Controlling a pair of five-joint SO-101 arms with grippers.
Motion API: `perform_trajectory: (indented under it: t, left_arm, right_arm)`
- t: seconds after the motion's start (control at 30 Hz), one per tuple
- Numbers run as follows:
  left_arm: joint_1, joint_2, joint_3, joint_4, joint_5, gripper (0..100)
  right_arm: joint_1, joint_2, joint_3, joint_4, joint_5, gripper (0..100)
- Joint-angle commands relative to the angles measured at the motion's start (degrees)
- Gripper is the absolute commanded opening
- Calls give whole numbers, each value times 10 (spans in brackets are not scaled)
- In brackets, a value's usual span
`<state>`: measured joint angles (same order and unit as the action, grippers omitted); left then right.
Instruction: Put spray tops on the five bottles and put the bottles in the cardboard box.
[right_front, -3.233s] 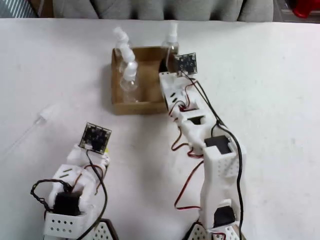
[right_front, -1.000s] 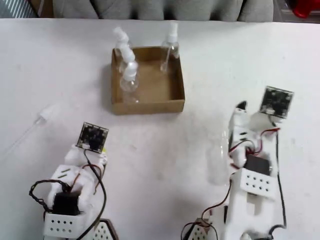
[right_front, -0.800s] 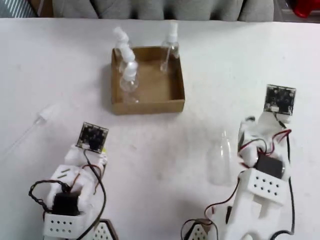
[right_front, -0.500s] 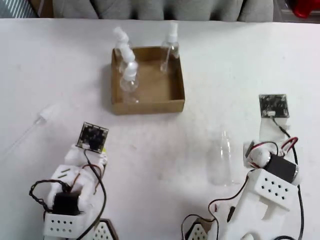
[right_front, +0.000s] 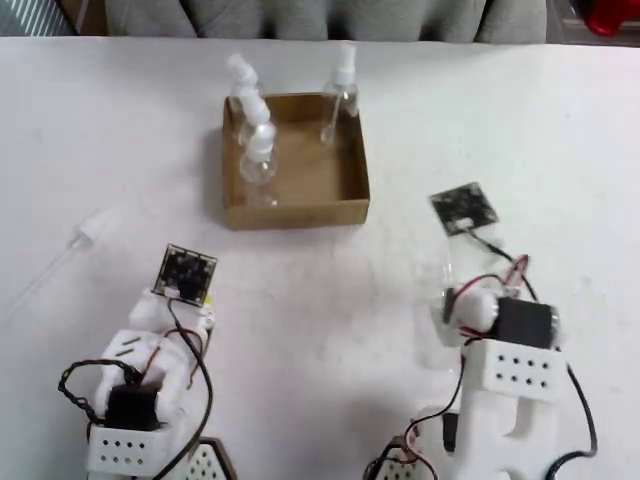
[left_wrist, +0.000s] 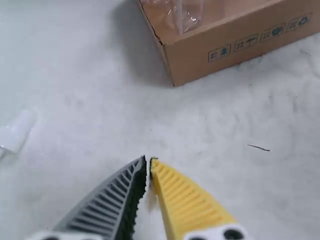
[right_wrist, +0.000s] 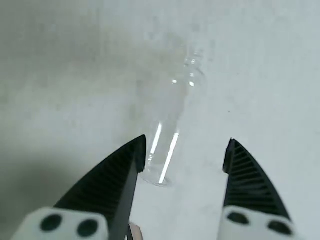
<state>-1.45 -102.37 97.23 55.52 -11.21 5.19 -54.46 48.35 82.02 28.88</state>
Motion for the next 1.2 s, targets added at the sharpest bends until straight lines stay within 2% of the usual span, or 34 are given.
perform_trajectory:
  t: [0.0, 0.1, 0.23, 0.37, 0.47, 0.6, 1.03, 1.17]
  left_arm:
    - [-7, -3, -2, -7, -7, 20]
    - [-7, -3, -2, -7, -7, 20]
    - [-7, -3, -2, -7, -7, 20]
    - [-7, -3, -2, -7, -7, 20]
    - [-7, -3, -2, -6, -7, 20]
    - [-7, -3, -2, 4, -7, 20]
    - [-6, -3, -2, 6, -10, 20]
    - [-5, -3, -2, 9, -70, 20]
  right_arm:
    - [-77, 67, -46, 6, -12, 208]
    - [-76, 158, -95, 8, -7, 211]
    - [-67, 262, -159, 31, 46, 212]
    - [-63, 322, -187, 31, 51, 213]
    - [-65, 338, -206, 36, 52, 228]
    - [-64, 346, -219, 34, 52, 307]
    - [-65, 346, -166, -3, 52, 308]
    - [-62, 346, -141, -20, 52, 308]
